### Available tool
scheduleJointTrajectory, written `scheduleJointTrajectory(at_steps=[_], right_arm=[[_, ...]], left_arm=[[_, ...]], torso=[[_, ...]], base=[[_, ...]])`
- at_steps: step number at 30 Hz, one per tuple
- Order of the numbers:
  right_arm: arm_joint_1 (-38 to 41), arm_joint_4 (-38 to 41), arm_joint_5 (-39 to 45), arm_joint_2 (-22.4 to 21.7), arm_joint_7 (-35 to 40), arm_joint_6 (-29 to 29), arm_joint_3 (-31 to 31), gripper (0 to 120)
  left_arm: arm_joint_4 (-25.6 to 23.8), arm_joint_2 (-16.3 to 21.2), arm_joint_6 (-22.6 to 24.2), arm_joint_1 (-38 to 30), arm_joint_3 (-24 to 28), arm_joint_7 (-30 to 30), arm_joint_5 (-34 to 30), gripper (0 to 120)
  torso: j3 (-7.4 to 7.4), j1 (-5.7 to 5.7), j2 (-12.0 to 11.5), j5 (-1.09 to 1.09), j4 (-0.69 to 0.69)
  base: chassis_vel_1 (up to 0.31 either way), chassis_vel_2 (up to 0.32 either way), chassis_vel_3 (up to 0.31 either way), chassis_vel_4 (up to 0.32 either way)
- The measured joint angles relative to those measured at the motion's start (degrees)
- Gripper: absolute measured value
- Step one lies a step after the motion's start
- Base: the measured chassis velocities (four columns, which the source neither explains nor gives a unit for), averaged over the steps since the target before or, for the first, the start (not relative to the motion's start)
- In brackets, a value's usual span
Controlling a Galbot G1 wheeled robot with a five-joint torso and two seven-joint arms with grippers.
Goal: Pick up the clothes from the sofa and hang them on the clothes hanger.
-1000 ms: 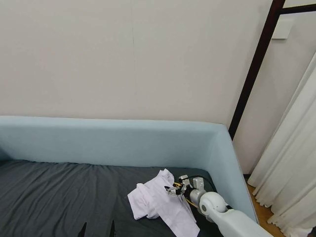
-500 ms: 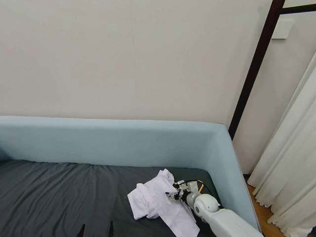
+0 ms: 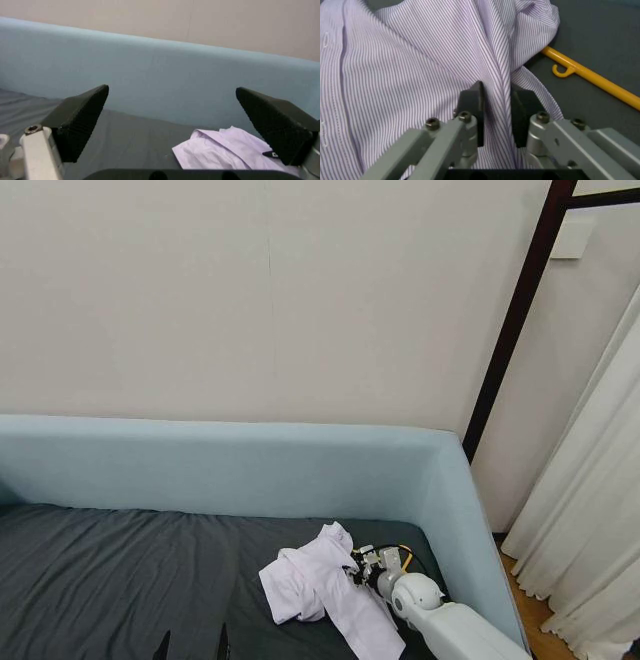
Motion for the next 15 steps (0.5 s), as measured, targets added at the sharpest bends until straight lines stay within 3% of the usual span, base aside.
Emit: scheduleJointTrajectory(at_steps=[4, 11, 15], right_arm=[[-0.02, 0.46, -0.22, -0.09, 0.05, 0.08, -0.41, 0], [0.0, 3.08, 0.42, -1.37, 0.98, 0.51, -1.41, 0], [0.3, 10.45, 3.14, -4.54, 2.44, 0.48, -2.11, 0]], left_arm=[[0.0, -0.05, 0.0, 0.1, 0.06, 0.0, 0.01, 100], [-0.1, -0.01, 0.0, 0.04, 0.12, -0.05, 0.22, 100], [-0.48, 0.4, 0.19, -0.24, 0.15, -0.05, 0.21, 100]], torso=[[0.0, 0.0, 0.0, 0.0, 0.0], [0.0, 0.0, 0.0, 0.0, 0.0], [0.0, 0.0, 0.0, 0.01, 0.0]], base=[[0.0, 0.0, 0.0, 0.0], [0.0, 0.0, 0.0, 0.0], [0.0, 0.0, 0.0, 0.0]])
